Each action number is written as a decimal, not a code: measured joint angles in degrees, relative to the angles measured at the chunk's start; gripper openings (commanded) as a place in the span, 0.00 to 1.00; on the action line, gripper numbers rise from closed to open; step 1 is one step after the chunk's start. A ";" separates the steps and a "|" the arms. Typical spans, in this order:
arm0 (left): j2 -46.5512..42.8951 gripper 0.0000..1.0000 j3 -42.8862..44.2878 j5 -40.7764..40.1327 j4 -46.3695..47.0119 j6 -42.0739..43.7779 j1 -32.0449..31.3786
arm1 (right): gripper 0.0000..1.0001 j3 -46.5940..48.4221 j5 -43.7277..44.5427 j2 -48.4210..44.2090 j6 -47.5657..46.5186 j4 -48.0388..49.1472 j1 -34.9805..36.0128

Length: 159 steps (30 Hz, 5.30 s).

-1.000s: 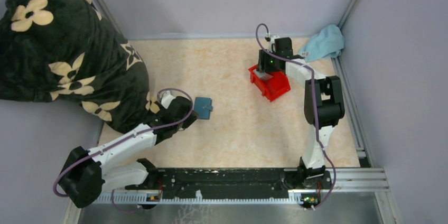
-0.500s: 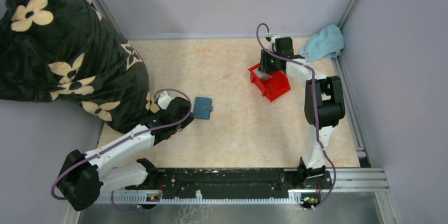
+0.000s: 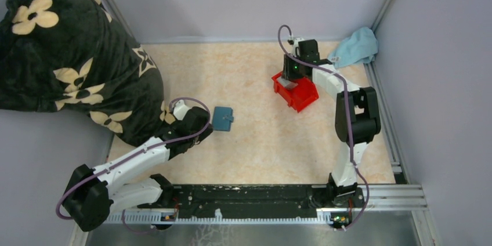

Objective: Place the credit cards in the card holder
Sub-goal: Pick up the credit card from the storage box.

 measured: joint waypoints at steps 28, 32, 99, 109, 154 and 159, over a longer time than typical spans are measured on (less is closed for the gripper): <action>5.07 0.55 11.82 -0.87 9.09 9.16 0.00 | 0.00 -9.66 32.61 -19.41 -5.25 0.85 10.56; 4.94 0.69 14.21 1.92 11.50 10.82 0.00 | 0.00 -12.70 34.05 -27.69 -5.18 1.46 12.83; 9.05 0.07 11.43 59.98 21.79 -21.07 3.02 | 0.00 -43.34 65.51 -47.52 -44.19 31.71 75.36; 9.05 0.00 8.52 60.28 26.21 -21.70 3.02 | 0.32 -43.34 66.66 -46.58 -42.49 29.64 76.11; 26.91 0.00 -4.09 74.16 84.21 -1.64 13.68 | 0.55 -55.39 8.13 -50.99 39.71 40.37 29.51; 28.41 0.00 -4.07 75.63 87.60 -3.52 13.68 | 0.49 -56.08 5.42 -49.31 41.46 44.02 29.49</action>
